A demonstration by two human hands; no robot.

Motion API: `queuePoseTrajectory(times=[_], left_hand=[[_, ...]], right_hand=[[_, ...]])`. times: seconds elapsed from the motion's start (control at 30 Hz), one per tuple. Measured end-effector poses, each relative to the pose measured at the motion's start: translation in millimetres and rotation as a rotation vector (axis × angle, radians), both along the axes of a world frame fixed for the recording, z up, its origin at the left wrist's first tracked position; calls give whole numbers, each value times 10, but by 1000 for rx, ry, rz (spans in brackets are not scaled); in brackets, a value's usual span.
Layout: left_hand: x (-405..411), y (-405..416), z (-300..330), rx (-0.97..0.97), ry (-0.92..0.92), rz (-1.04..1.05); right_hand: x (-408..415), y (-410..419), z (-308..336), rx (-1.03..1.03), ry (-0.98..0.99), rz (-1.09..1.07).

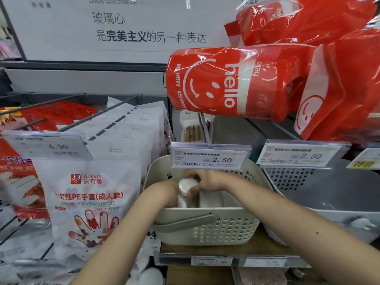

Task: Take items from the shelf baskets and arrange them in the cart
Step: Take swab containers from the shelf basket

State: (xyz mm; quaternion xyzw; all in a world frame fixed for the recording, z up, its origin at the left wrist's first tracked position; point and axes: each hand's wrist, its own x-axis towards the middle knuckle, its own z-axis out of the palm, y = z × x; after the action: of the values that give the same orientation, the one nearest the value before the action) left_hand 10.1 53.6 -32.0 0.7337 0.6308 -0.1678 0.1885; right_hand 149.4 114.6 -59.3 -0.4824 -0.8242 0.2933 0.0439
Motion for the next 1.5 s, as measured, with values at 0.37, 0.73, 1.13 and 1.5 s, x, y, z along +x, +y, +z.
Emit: queuePoseTrajectory(times=[0.37, 0.73, 1.13, 1.5], left_hand=[[-9, 137, -87, -149, 2, -9], [-13, 157, -105, -108, -73, 18], [7, 154, -126, -46, -111, 40], [27, 91, -71, -124, -92, 70]], right_hand=[[20, 15, -13, -19, -20, 24], [32, 22, -45, -62, -21, -24], [34, 26, -65, -52, -75, -68], [12, -45, -74, -12, -70, -77]])
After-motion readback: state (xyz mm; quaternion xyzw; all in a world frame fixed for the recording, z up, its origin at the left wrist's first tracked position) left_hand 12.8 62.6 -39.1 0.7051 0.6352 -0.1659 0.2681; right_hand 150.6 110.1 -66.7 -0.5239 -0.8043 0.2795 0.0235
